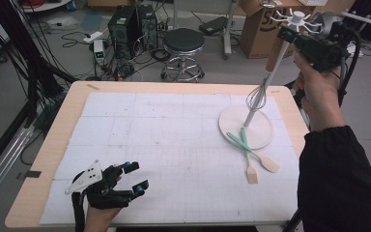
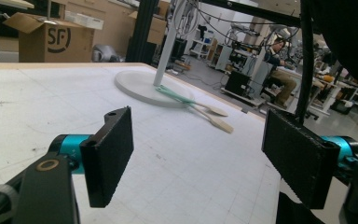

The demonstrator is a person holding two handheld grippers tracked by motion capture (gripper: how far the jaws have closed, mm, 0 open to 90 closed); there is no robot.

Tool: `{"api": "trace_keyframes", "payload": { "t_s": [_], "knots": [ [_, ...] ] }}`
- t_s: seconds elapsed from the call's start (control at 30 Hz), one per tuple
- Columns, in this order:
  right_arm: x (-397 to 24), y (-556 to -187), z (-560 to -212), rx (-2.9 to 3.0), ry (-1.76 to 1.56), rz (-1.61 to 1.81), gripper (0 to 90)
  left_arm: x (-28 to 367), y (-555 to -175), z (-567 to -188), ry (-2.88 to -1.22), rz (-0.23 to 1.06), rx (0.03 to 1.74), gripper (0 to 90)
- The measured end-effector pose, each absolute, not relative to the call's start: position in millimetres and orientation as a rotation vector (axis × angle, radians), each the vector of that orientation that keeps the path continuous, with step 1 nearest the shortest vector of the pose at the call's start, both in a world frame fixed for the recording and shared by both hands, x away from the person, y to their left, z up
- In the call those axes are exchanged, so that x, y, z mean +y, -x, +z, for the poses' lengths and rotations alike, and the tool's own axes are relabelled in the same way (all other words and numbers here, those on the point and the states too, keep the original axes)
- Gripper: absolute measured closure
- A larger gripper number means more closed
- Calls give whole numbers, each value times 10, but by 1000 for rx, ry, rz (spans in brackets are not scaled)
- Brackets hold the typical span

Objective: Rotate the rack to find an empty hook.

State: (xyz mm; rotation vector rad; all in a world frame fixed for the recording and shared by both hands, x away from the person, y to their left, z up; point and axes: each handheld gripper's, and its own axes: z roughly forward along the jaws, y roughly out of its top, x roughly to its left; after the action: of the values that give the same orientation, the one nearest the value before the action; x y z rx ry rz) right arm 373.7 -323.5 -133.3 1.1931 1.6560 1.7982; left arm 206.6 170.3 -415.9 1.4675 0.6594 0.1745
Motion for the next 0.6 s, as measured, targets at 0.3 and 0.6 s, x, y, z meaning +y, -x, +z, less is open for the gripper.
{"api": "trace_keyframes", "payload": {
  "t_s": [0.3,0.6],
  "knots": [
    [-3147,-3801,-1320,1672,-1190,1795,898,1709,-2066,-4163,-1471,177,657,255],
    [-3145,-3772,-1336,1684,-1167,1792,898,1721,-2062,-4167,-1467,179,663,255]
  ]
}}
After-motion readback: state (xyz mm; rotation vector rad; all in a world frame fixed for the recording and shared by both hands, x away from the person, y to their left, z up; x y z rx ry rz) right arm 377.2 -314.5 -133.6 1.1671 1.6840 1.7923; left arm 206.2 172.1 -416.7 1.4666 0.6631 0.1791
